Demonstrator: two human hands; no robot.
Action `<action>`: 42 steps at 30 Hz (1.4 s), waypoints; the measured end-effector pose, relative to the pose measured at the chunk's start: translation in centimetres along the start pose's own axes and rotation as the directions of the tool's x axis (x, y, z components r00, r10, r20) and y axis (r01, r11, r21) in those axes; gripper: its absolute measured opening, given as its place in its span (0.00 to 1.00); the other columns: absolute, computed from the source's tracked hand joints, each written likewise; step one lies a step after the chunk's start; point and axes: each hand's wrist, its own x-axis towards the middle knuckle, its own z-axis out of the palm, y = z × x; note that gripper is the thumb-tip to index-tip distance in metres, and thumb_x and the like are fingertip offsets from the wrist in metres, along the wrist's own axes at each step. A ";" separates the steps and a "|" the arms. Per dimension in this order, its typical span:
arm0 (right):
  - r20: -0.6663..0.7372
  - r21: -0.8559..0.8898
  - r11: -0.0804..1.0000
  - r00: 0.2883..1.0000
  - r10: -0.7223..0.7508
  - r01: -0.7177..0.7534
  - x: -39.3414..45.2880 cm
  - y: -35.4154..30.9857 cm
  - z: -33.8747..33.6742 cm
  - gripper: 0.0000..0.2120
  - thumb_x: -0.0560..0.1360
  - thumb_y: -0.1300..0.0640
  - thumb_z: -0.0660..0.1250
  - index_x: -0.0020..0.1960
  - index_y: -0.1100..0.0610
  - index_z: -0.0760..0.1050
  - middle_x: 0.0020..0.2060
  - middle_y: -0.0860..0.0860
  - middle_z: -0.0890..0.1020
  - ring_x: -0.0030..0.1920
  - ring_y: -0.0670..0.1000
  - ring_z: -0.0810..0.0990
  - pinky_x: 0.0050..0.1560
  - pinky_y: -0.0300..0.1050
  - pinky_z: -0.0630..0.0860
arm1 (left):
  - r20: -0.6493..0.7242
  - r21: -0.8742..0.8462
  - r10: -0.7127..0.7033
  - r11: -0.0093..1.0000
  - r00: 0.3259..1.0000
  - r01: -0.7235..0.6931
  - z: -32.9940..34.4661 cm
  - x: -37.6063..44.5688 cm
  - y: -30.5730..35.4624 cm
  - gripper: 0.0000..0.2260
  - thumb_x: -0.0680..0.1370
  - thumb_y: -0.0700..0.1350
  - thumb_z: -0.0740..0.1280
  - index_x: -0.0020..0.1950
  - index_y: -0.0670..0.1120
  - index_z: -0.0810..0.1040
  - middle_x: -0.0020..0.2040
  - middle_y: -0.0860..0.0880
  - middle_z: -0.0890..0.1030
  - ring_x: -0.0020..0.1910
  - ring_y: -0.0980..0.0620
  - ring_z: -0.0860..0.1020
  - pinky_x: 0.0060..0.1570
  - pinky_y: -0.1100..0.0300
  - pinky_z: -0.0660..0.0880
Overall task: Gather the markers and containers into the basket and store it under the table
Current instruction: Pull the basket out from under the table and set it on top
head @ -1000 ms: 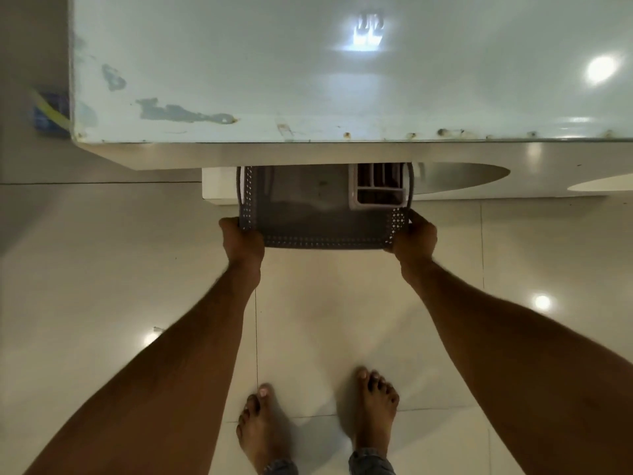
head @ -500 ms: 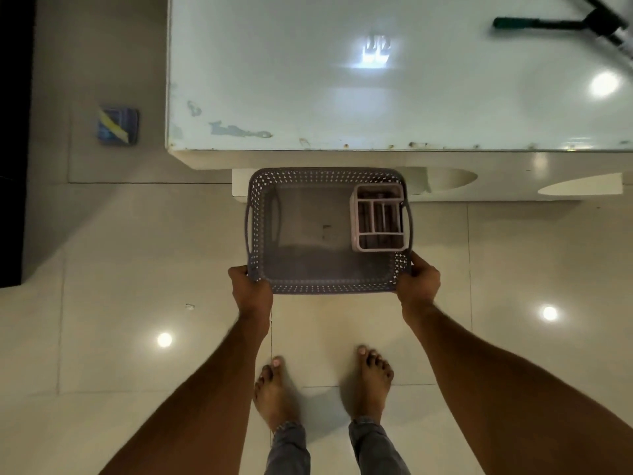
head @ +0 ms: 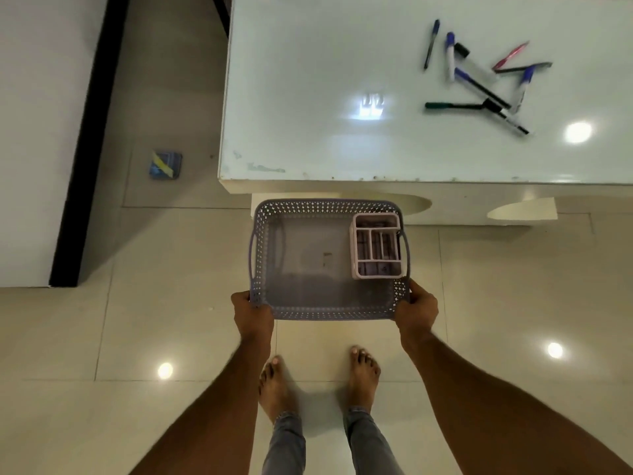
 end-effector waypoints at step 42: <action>-0.034 0.043 0.998 0.999 -0.037 0.038 16.3 -25.9 7.0 0.21 0.81 0.59 0.69 0.73 0.57 0.74 0.65 0.58 0.82 0.56 0.63 0.85 0.50 0.62 0.86 | 0.011 -0.310 0.289 0.911 0.957 -0.271 7.4 14.1 24.6 0.20 0.71 0.30 0.64 0.61 0.45 0.78 0.58 0.45 0.81 0.48 0.46 0.79 0.49 0.46 0.79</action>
